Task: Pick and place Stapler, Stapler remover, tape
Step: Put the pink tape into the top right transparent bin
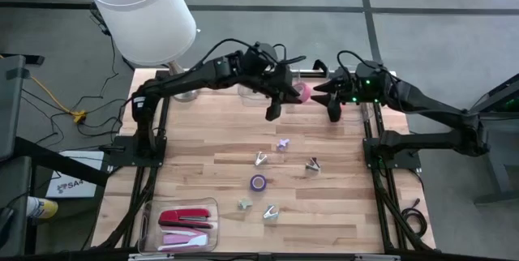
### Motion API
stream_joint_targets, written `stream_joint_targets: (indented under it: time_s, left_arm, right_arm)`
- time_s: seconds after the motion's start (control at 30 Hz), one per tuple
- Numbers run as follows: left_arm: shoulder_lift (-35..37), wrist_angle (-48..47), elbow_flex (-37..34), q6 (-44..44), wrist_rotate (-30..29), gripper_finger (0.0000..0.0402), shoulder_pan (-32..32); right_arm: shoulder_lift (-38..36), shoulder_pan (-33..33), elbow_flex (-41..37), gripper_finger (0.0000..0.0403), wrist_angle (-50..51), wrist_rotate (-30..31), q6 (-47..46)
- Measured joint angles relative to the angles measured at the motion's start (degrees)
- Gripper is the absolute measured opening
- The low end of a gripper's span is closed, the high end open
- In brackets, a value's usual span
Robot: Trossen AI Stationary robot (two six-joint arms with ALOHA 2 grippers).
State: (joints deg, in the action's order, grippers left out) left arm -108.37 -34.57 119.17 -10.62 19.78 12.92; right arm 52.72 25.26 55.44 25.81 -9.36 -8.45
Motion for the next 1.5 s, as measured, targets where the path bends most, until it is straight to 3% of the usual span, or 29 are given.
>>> stream_joint_targets:
  time_s: [0.83, 1.23, 1.5]
  left_arm:
    - [0.0, 23.4, 0.0, 10.6, 14.2, 0.0033, 1.3]
    - [-0.5, 40.9, -7.2, 19.7, 15.2, 0.0033, 1.3]
    - [-0.5, 42.3, -7.7, 20.4, 13.7, 0.0033, 1.3]
  right_arm:
    - [-7.9, -5.6, 0.0, 0.0177, -11.4, 6.0, 0.6]
    - [-9.1, -7.8, 0.0, 0.0177, -19.9, 6.0, 1.0]
    - [-7.9, -7.8, 0.0, 0.0177, -21.4, 6.5, 2.4]
